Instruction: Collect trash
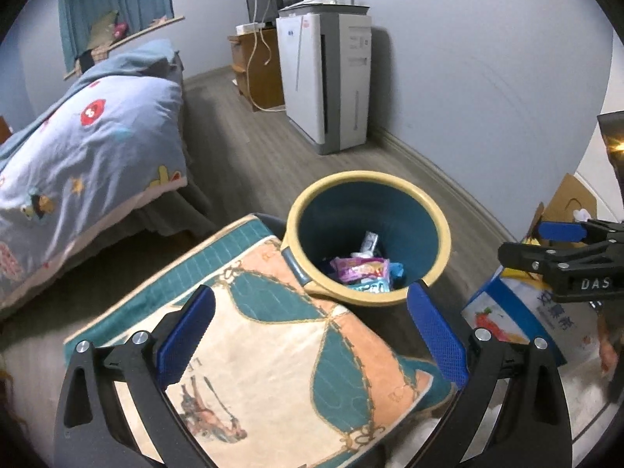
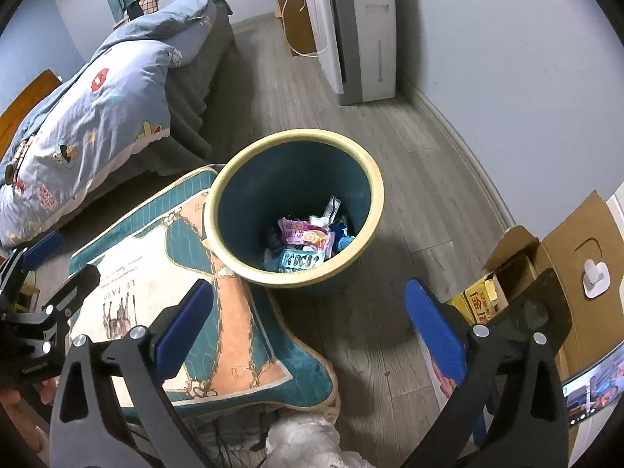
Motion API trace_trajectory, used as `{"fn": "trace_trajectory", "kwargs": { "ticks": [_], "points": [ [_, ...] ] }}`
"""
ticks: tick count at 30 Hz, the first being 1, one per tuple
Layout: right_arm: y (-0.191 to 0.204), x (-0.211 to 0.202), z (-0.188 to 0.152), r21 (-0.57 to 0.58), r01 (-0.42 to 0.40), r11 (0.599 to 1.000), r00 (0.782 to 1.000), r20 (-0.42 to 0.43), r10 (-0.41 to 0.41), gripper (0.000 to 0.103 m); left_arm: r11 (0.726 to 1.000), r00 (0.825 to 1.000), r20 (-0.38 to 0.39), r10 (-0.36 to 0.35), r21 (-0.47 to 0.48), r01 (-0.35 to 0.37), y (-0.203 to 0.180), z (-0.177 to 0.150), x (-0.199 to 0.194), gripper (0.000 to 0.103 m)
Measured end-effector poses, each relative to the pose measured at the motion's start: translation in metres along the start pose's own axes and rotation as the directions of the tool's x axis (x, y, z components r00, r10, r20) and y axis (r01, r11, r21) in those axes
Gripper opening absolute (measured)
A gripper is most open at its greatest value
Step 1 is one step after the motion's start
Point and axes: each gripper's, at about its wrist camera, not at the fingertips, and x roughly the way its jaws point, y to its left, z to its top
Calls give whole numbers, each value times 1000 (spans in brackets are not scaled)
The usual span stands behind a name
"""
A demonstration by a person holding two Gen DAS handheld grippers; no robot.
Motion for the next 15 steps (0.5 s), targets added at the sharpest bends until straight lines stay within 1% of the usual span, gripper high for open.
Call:
{"fn": "trace_trajectory", "kwargs": {
  "ticks": [7, 15],
  "points": [
    [2, -3, -1, 1, 3, 1000, 1000, 6, -3, 97, 1000, 1000, 6, 3, 22, -3, -3, -4, -5, 98],
    [2, -3, -1, 1, 3, 1000, 1000, 5, -3, 97, 1000, 1000, 7, -4, 21, 4, -3, -5, -6, 98]
  ]
}}
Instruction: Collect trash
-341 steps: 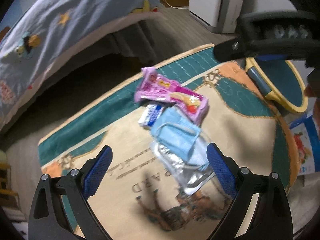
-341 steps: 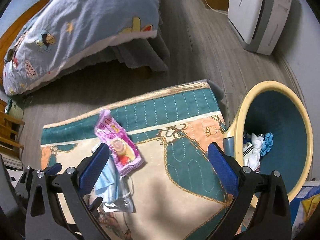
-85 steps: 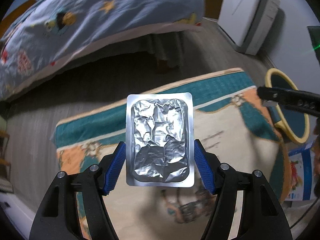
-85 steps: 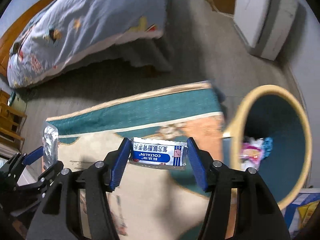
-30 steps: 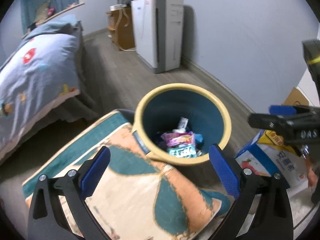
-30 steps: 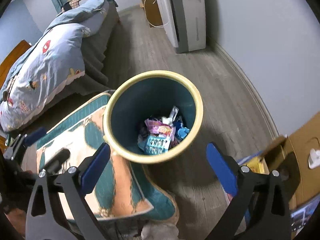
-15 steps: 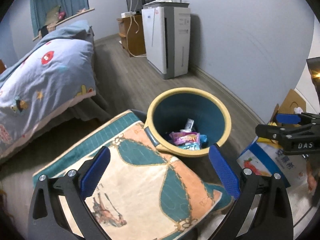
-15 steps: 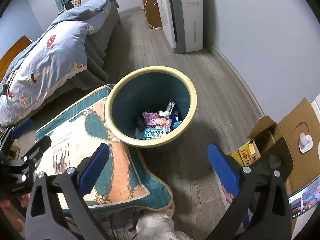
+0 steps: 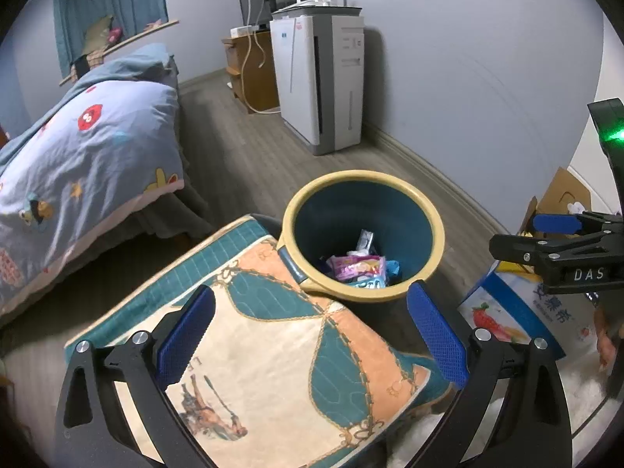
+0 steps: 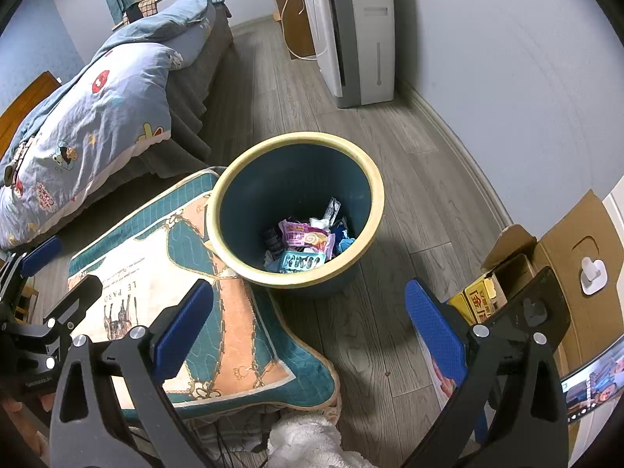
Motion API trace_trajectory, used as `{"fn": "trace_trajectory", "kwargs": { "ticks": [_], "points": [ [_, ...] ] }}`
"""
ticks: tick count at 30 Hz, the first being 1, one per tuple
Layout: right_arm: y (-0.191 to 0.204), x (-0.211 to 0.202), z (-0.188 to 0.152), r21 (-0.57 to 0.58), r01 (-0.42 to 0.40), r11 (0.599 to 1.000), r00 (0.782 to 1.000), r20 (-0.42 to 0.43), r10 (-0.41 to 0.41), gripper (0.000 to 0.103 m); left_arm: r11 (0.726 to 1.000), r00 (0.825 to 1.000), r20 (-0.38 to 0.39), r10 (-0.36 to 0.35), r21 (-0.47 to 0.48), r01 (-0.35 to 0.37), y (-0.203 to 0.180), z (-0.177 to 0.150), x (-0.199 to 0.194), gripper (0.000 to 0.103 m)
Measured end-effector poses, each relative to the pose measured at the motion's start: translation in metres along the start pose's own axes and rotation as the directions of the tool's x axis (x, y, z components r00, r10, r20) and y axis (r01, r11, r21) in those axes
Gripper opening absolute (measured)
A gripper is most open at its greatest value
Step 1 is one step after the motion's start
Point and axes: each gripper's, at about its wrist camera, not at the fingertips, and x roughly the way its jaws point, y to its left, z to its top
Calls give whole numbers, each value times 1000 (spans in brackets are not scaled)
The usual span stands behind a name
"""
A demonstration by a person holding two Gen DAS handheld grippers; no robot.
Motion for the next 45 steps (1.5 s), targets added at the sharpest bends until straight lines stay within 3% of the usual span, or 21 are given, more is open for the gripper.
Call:
{"fn": "trace_trajectory", "kwargs": {
  "ticks": [45],
  "points": [
    [-2, 0, 3, 3, 1, 1000, 1000, -3, -1, 97, 999, 999, 19, -35, 3, 35, -4, 2, 0, 98]
  ]
}}
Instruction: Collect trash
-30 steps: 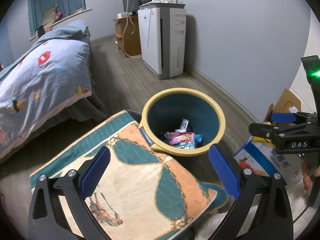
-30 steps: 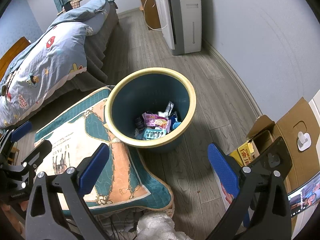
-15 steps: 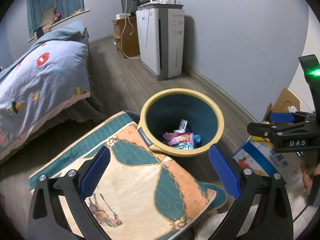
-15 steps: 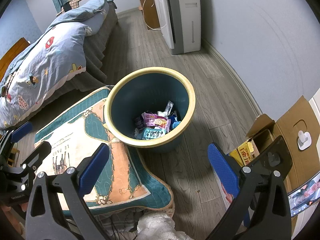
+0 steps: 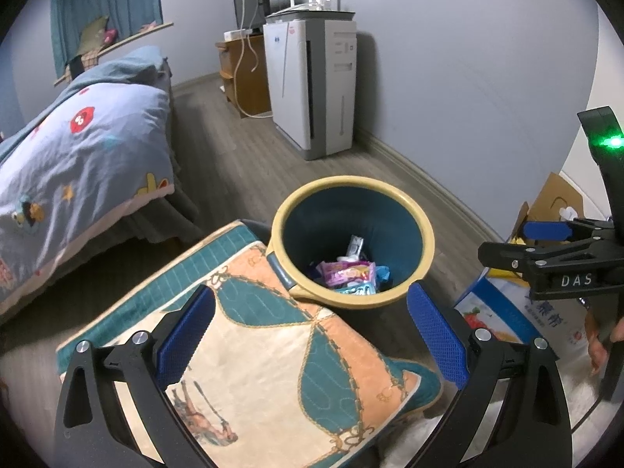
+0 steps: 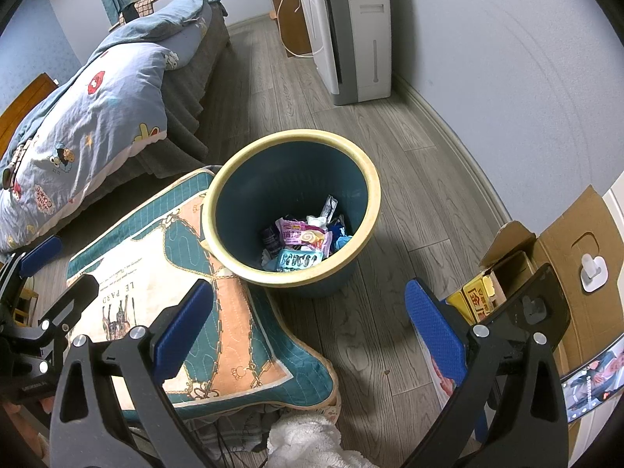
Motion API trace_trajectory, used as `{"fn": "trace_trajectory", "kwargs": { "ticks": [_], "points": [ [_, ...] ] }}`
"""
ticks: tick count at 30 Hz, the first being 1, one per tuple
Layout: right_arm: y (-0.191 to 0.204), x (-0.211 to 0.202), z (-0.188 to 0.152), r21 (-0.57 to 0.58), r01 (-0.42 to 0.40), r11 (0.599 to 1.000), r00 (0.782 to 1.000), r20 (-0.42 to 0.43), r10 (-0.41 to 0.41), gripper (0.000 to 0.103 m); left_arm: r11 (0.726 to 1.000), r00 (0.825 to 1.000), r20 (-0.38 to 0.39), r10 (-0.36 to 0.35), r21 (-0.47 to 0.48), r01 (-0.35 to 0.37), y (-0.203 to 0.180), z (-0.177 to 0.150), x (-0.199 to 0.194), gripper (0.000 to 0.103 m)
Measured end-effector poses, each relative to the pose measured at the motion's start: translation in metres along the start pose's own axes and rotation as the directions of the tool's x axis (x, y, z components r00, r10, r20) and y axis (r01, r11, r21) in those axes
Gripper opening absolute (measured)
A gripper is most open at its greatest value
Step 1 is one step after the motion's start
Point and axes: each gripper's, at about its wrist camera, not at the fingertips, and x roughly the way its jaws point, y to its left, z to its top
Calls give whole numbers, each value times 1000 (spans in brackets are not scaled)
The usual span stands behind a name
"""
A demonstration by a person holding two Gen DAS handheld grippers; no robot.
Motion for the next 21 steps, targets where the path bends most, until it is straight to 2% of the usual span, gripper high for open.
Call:
{"fn": "trace_trajectory", "kwargs": {
  "ticks": [7, 11, 17, 21],
  "points": [
    [-2, 1, -1, 5, -1, 1000, 1000, 0, 1, 97, 999, 999, 3, -32, -11, 32, -1, 0, 0, 98],
    [-4, 1, -2, 16, 1, 1000, 1000, 2, -1, 97, 1000, 1000, 6, 0, -3, 0, 0, 1, 0, 98],
    [-2, 0, -3, 37, 7, 999, 1000, 3, -7, 97, 999, 999, -28, 25, -29, -26, 5, 2, 5, 98],
    [-2, 0, -2, 40, 7, 999, 1000, 0, -7, 97, 998, 999, -30, 16, -54, -18, 11, 3, 4, 98]
  ]
}}
